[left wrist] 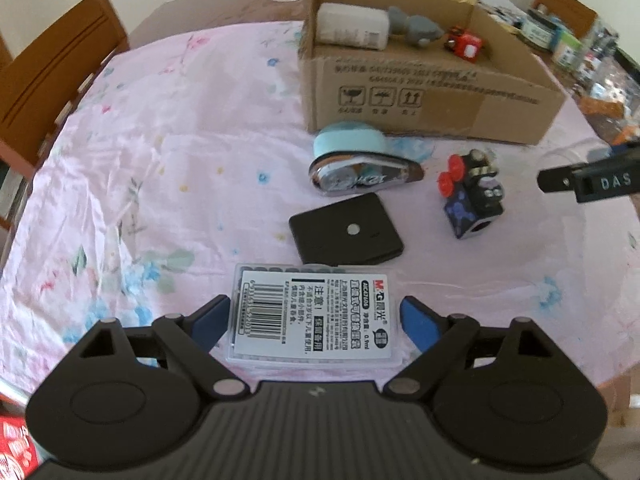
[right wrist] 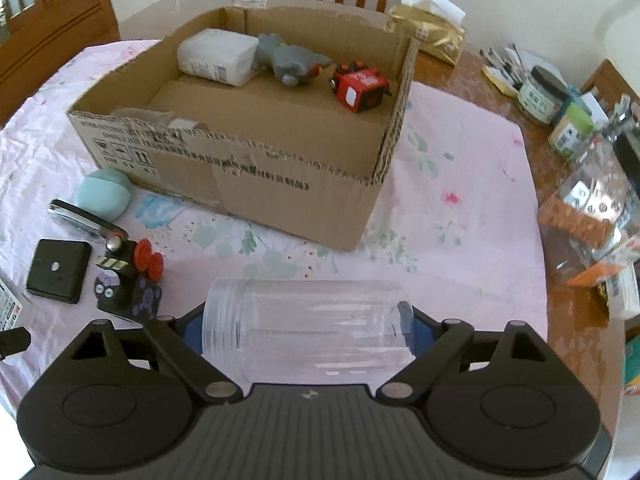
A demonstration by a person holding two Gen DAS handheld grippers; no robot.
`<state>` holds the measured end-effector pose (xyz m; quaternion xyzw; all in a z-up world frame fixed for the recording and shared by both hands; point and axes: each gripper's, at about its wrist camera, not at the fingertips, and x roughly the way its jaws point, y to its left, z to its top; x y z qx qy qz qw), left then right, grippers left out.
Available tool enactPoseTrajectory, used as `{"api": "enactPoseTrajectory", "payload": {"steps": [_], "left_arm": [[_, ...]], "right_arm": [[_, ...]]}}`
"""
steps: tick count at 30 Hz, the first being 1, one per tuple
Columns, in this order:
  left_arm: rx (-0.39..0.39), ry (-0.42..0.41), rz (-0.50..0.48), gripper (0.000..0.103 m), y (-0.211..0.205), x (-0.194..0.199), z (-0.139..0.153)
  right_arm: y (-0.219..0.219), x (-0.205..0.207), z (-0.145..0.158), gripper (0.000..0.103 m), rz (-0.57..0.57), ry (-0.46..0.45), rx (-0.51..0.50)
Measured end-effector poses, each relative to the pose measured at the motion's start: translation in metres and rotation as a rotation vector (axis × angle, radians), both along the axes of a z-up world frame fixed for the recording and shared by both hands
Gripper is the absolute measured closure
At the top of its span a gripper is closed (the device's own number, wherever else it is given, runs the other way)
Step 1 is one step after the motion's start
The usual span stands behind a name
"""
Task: Organize rigid objects
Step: 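Carry the cylinder over the cardboard box while the left tool grasps the white barcode card, then release the cylinder in the box while the left tool drops the barcode card inside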
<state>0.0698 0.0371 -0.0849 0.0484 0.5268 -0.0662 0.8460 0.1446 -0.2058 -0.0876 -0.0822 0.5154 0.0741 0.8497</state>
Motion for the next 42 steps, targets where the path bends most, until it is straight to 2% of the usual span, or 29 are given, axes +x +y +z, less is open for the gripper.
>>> {"api": "enactPoseTrajectory", "payload": {"steps": [7, 15, 20, 25, 26, 27, 30, 42], "left_arm": [[0.000, -0.015, -0.092, 0.013, -0.003, 0.006, 0.033], [-0.009, -0.090, -0.139, 0.013, -0.013, 0.029, 0.065], [-0.011, -0.131, -0.138, 0.013, -0.016, 0.050, 0.078], [-0.002, -0.177, -0.132, 0.013, -0.020, 0.074, 0.088], [-0.001, -0.183, -0.133, 0.013, -0.020, 0.078, 0.089], [0.002, -0.189, -0.132, 0.013, -0.021, 0.083, 0.091], [0.004, -0.208, -0.137, 0.013, -0.025, 0.098, 0.094], [-0.013, -0.219, -0.210, 0.013, -0.055, 0.165, 0.089]], "right_arm": [[0.000, 0.002, 0.040, 0.009, 0.110, -0.040, 0.057], [0.006, 0.033, 0.084, 0.009, 0.166, -0.165, 0.077], [0.012, 0.068, 0.086, 0.009, 0.169, -0.194, 0.075], [0.019, 0.095, 0.073, 0.009, 0.172, -0.191, 0.034], [0.021, 0.099, 0.069, 0.008, 0.180, -0.182, 0.028], [0.023, 0.103, 0.064, 0.001, 0.188, -0.169, 0.017], [0.026, 0.102, 0.056, 0.000, 0.191, -0.162, -0.008], [-0.006, 0.068, 0.066, 0.000, 0.055, -0.149, 0.093]]}}
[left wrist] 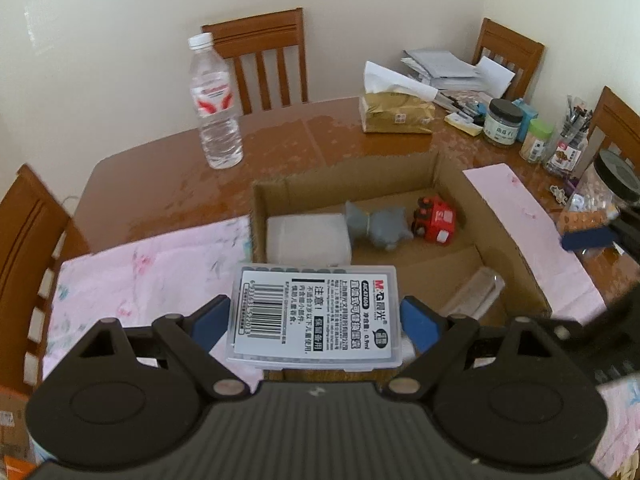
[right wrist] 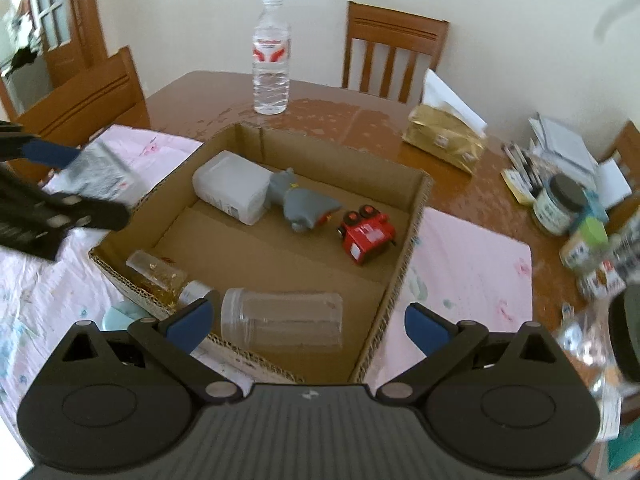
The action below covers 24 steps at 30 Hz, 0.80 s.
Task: Organize rigid objects
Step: 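Release the cylinder in the box while the left tool drops the barcode card inside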
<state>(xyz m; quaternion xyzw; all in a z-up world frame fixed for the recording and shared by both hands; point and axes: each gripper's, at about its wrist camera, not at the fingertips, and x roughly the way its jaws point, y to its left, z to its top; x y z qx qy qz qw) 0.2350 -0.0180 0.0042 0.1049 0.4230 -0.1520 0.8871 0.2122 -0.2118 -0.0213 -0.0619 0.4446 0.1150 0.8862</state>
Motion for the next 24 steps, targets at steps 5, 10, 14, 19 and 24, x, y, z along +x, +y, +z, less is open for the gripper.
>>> {"api": "enactPoseTrajectory", "payload": {"steps": [5, 10, 14, 19, 24], "left_arm": [[-0.001, 0.015, -0.028, 0.013, -0.014, 0.024, -0.011], [-0.009, 0.022, -0.038, 0.013, -0.020, 0.036, -0.019], [-0.039, 0.011, -0.033, 0.006, -0.020, 0.042, -0.020], [-0.032, -0.023, -0.028, 0.004, -0.016, 0.038, -0.016], [-0.016, -0.059, -0.007, 0.002, -0.001, 0.016, -0.010]], "right_arm": [[-0.009, -0.006, 0.002, 0.000, -0.060, 0.012, 0.028], [-0.009, -0.009, 0.003, 0.000, -0.092, 0.013, 0.032], [-0.008, -0.010, 0.004, 0.000, -0.105, 0.015, 0.032], [-0.005, -0.012, 0.004, 0.000, -0.112, 0.021, 0.038], [0.001, -0.022, -0.002, 0.000, -0.110, 0.031, 0.039]]}}
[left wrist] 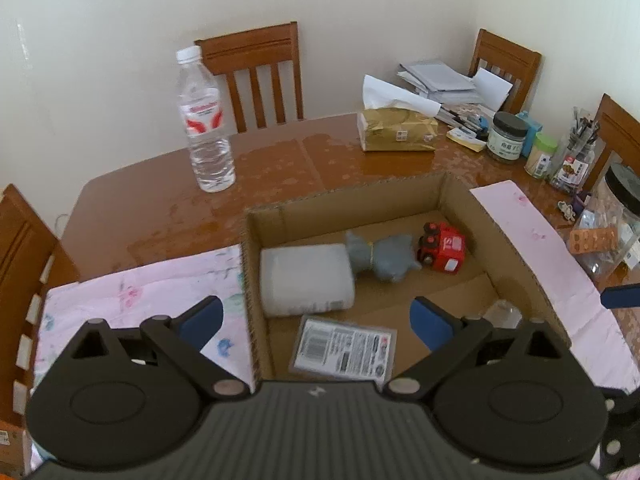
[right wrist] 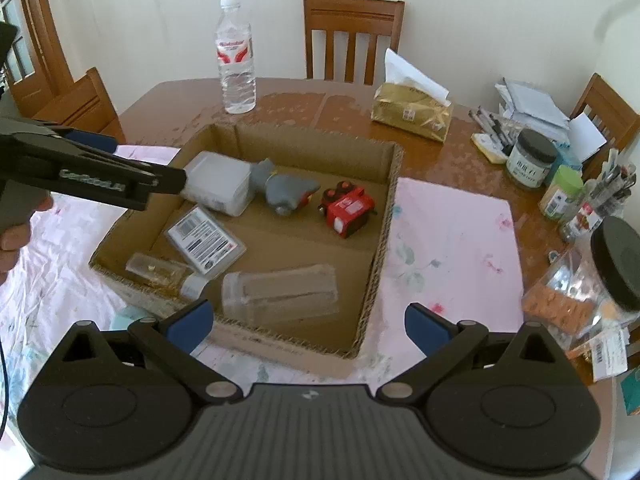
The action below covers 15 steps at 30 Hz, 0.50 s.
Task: Organize rigid objects
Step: 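Release the cylinder in the box while the left tool drops the barcode card inside, then reach the right tool to the black toy robot with red buttons and grasp it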
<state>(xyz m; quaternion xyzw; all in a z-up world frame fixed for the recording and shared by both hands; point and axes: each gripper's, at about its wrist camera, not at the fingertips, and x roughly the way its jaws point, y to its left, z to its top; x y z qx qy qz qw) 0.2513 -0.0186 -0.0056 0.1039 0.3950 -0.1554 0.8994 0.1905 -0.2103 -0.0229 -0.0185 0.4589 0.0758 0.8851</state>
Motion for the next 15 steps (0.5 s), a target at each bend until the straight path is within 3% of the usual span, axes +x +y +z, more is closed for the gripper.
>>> {"api": "enactPoseTrajectory", "payload": {"steps": [7, 15], "left_arm": [[0.014, -0.028, 0.074, 0.001, 0.033, -0.042, -0.004], [0.041, -0.008, 0.175, 0.001, 0.071, -0.088, -0.035]], "right_arm": [[0.019, -0.018, -0.010, 0.000, 0.025, 0.018, 0.017], [0.053, -0.035, -0.043, 0.000, 0.059, 0.103, 0.043]]}}
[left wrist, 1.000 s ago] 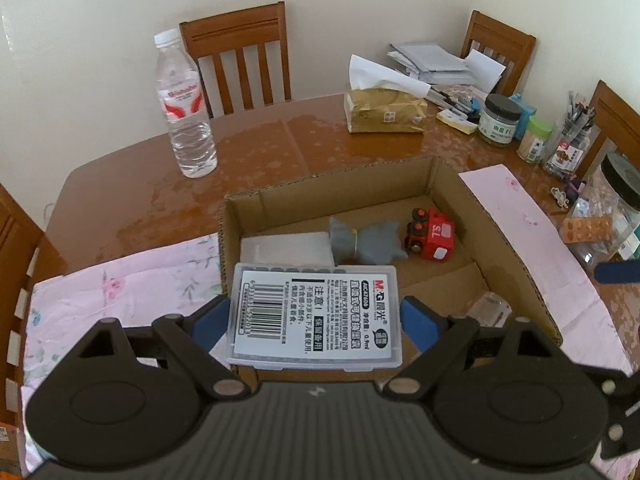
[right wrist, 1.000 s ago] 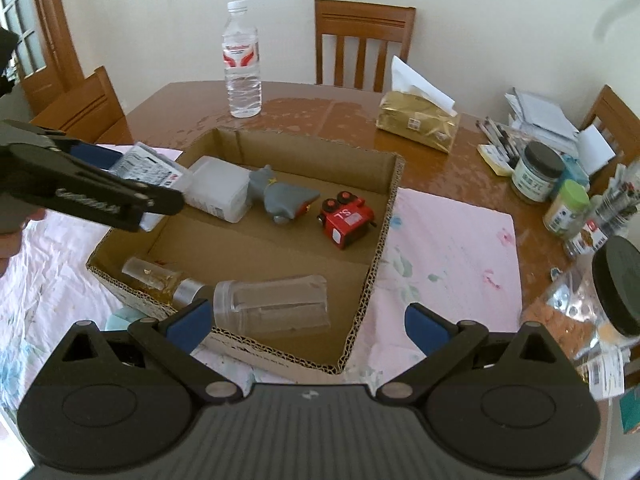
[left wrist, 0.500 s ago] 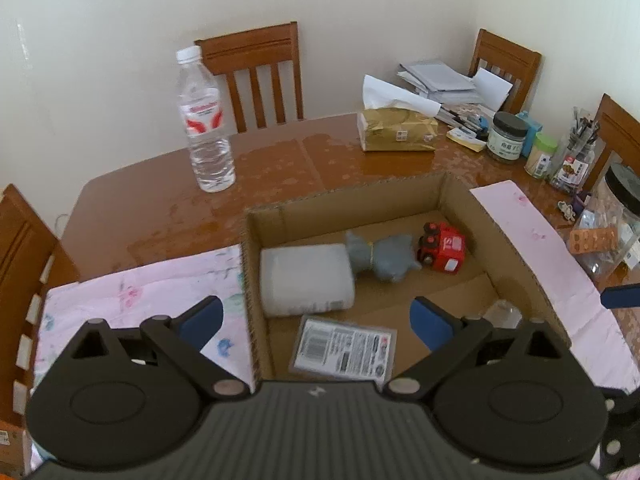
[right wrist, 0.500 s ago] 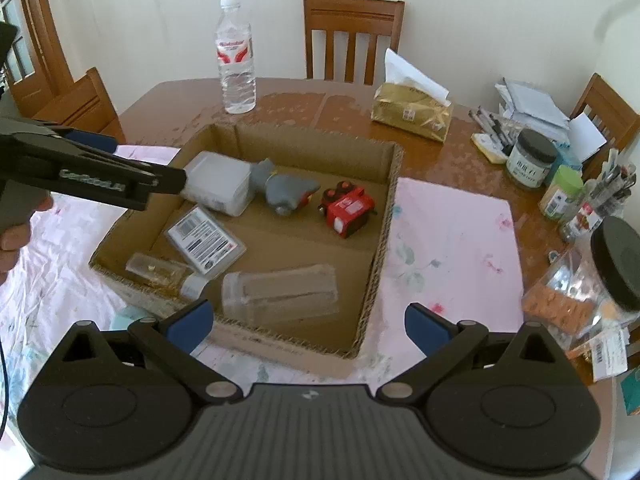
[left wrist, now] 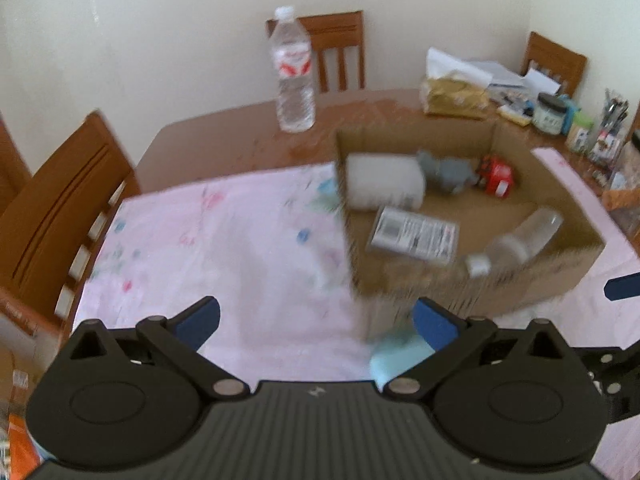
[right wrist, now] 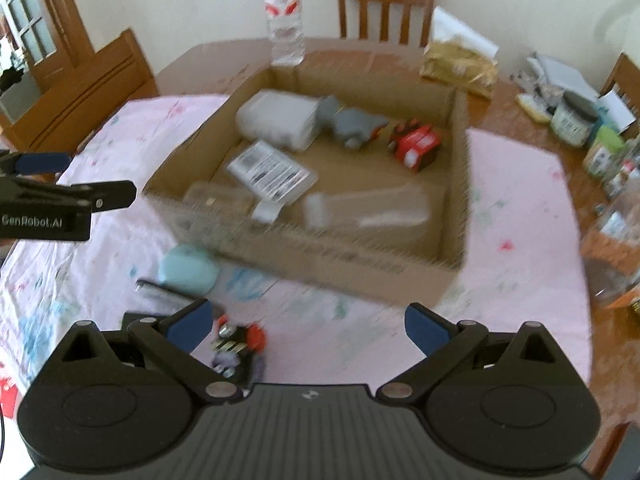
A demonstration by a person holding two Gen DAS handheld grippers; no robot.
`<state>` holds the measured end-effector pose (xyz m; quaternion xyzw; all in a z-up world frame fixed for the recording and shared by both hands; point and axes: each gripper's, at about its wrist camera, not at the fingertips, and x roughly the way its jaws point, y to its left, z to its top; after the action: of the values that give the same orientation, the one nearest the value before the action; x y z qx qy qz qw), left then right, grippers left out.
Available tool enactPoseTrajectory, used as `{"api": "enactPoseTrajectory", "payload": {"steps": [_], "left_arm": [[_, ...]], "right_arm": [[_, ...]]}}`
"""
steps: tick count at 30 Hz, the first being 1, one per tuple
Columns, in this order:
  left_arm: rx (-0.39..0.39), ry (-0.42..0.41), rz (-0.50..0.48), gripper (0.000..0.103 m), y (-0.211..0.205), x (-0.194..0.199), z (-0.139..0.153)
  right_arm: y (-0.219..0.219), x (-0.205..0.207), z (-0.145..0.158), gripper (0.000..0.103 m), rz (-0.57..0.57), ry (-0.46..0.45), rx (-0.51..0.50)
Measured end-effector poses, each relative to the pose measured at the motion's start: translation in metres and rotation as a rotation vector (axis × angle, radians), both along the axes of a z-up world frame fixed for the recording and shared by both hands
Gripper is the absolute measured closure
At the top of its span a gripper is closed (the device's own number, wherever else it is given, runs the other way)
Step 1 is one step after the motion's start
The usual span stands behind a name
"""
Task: Organize rigid objects
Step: 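Reach the right tool to the black toy robot with red buttons and grasp it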
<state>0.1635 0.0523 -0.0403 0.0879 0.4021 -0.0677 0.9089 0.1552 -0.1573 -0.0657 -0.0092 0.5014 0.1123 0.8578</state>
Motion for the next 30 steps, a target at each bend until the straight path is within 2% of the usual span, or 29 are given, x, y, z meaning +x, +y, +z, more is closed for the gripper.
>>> {"api": "enactPoseTrajectory", "payload": {"steps": [4, 9, 22, 27, 30], "left_arm": [[0.006, 0.017, 0.017, 0.001, 0.011, -0.019, -0.012], [-0.020, 0.051, 0.011, 0.001, 0.018, -0.031, -0.022], [-0.045, 0.088, -0.024, 0.001, 0.011, -0.043, -0.035], [-0.045, 0.101, -0.038, 0.001, 0.005, -0.043, -0.039], [-0.050, 0.112, -0.044, 0.001, 0.002, -0.044, -0.041]], "right_arm": [[0.018, -0.002, -0.021, 0.000, -0.012, 0.040, -0.015], [0.024, -0.002, -0.032, 0.000, -0.091, 0.055, -0.043], [-0.020, -0.004, -0.030, 0.000, -0.249, 0.056, -0.043], [-0.025, -0.012, -0.030, 0.000, -0.200, 0.056, 0.000], [-0.012, -0.015, -0.040, 0.000, -0.144, 0.067, -0.022]]}}
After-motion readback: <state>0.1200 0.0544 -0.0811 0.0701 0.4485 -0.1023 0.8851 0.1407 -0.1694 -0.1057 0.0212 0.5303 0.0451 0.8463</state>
